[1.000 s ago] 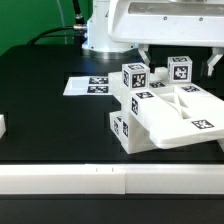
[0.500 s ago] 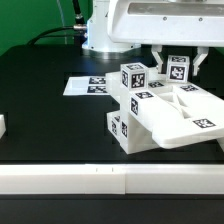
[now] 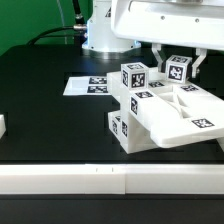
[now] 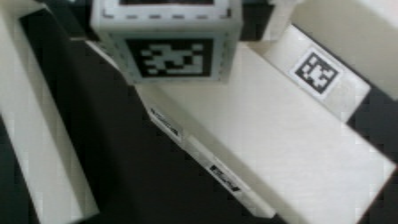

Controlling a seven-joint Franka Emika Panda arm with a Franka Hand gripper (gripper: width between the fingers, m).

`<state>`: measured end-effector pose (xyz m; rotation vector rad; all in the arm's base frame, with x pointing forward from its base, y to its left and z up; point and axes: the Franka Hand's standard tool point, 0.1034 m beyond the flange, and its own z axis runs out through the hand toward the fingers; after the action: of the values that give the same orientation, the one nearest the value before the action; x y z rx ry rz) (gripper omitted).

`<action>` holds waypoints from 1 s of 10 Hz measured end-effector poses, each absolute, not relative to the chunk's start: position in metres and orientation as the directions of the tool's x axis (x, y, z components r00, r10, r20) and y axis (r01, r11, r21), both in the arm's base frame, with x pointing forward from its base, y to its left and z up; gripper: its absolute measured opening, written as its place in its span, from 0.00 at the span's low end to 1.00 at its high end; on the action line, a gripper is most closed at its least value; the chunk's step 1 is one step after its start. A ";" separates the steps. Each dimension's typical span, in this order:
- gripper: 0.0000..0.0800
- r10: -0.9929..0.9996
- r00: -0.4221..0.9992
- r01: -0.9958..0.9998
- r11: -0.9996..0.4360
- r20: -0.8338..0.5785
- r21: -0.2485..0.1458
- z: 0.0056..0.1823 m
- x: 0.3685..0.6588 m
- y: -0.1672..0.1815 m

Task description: Assemble chair

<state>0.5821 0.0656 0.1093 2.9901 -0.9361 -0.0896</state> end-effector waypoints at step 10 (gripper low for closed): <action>0.34 -0.962 0.272 -0.961 -0.272 -0.023 0.040 0.109 0.582 0.074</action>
Offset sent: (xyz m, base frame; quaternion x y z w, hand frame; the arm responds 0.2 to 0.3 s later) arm 0.0000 0.0000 0.0000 0.0000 0.0000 0.1296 0.9916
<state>0.5823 0.0735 0.1088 2.4906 -1.8839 -0.0656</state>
